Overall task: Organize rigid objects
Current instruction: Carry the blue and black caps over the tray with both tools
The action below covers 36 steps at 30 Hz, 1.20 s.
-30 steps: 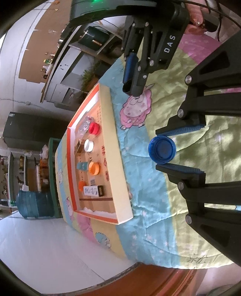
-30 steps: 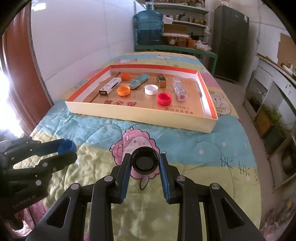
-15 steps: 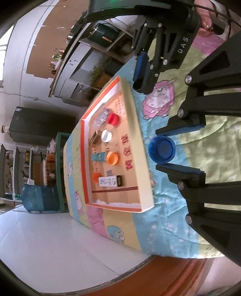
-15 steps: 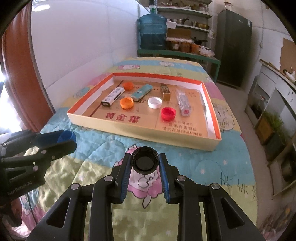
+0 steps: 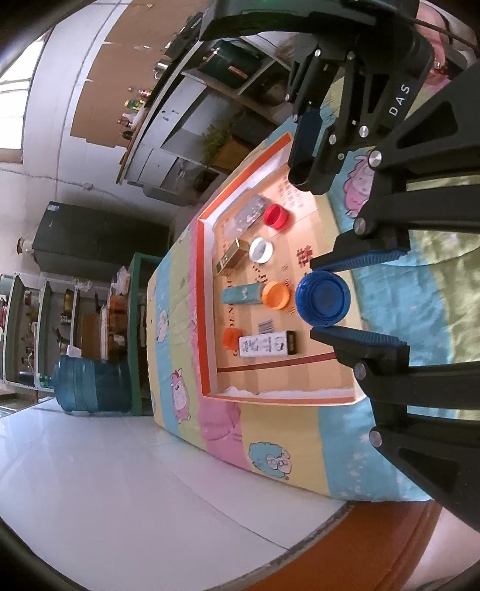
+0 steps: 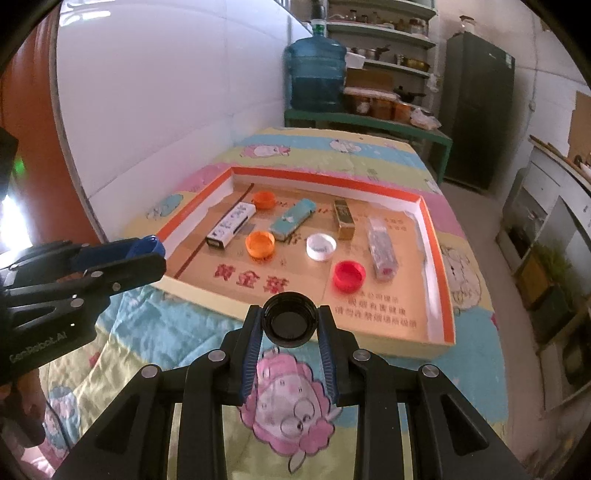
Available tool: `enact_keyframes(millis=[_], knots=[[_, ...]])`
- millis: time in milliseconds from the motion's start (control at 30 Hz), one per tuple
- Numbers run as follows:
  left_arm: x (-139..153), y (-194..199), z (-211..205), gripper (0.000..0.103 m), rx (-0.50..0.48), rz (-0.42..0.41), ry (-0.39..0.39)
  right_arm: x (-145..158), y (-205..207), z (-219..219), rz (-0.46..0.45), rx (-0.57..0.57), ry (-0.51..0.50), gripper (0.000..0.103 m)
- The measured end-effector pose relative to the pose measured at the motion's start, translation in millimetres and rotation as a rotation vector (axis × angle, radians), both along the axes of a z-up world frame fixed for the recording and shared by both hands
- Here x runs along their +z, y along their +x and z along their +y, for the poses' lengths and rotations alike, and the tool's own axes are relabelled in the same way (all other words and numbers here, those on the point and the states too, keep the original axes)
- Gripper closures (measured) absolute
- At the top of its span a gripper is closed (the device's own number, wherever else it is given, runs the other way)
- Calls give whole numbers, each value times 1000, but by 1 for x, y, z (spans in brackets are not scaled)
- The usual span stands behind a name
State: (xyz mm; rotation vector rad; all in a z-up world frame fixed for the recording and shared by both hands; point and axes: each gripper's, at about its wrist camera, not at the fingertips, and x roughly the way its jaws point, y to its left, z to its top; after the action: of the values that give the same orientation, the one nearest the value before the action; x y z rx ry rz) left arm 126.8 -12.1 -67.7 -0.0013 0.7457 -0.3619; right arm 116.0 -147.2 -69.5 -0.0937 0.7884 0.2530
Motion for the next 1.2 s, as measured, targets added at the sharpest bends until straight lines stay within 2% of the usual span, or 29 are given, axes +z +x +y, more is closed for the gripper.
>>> enact_keyframes(millis=[400,867,1200], knots=[[-10,35,2,73,22,60,31,3,39,13,2,33,11,73],[-35,68,-1,73,32,161,79,-20,73,18,80,51,21,73],[-47,77,-3,73,38,200,110,-30,86,20,112,58,17,73]])
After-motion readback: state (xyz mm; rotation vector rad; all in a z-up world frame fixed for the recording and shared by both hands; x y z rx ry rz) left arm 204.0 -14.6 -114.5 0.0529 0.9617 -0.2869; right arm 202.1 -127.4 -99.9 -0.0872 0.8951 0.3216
